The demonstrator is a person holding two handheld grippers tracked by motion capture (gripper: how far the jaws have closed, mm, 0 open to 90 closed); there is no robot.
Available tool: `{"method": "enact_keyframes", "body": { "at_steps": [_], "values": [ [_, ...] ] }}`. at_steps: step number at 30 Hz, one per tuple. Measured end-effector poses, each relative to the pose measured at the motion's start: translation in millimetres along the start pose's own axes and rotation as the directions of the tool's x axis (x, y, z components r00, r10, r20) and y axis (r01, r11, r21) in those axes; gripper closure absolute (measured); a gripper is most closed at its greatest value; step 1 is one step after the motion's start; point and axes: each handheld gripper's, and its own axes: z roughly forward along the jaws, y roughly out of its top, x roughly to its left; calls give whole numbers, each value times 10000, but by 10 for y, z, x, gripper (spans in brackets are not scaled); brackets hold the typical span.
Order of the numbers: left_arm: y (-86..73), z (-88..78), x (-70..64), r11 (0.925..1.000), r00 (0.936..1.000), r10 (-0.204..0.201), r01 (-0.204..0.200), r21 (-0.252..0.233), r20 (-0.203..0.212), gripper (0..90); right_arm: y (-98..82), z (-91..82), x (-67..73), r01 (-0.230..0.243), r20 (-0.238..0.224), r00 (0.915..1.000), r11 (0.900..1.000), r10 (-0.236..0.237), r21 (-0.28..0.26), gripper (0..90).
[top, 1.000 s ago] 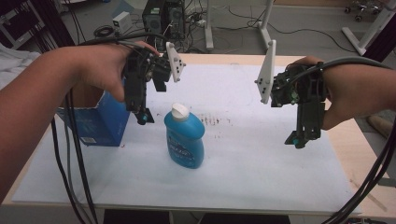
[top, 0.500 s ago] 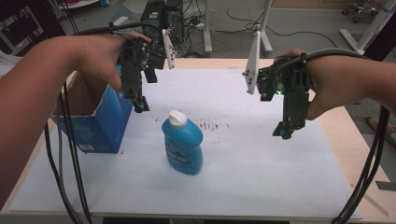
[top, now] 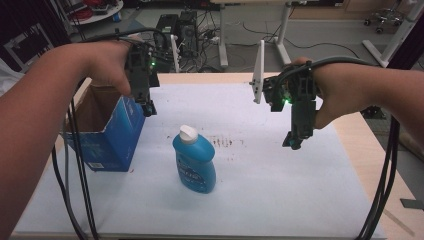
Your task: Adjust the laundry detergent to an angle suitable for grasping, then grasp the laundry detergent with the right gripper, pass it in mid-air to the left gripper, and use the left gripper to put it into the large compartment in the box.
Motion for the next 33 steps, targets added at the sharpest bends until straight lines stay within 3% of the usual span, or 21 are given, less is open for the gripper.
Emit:
{"method": "enact_keyframes", "body": {
  "at_steps": [6, 17, 25, 30, 33],
  "values": [
    [-1, -1, -15, 9994, 9999, -107, 107, 344, 4, 18, 1, -36, 38, 43, 112, 9999, 10000, -43, -31, 34],
    [-52, -19, -13, 9994, 9998, -206, 208, 286, -58, 18, -11, -90, 57, -32, 250, 9997, 10000, 34, -65, 34],
    [-56, -4, 6, 9999, 10000, 43, -41, 140, -80, 18, -63, -104, 74, -256, 454, 9986, 9994, 267, -238, 34],
    [-68, -36, -30, 9997, 9997, 240, -241, -70, -96, 17, -105, -69, 127, -462, 419, 9978, 9935, 508, -1045, 34],
    [-50, -48, -69, 9989, 9989, 450, -451, -89, -96, 18, -146, -31, 170, -638, 418, 9965, 9804, 728, -1866, 34]
  ]
}}
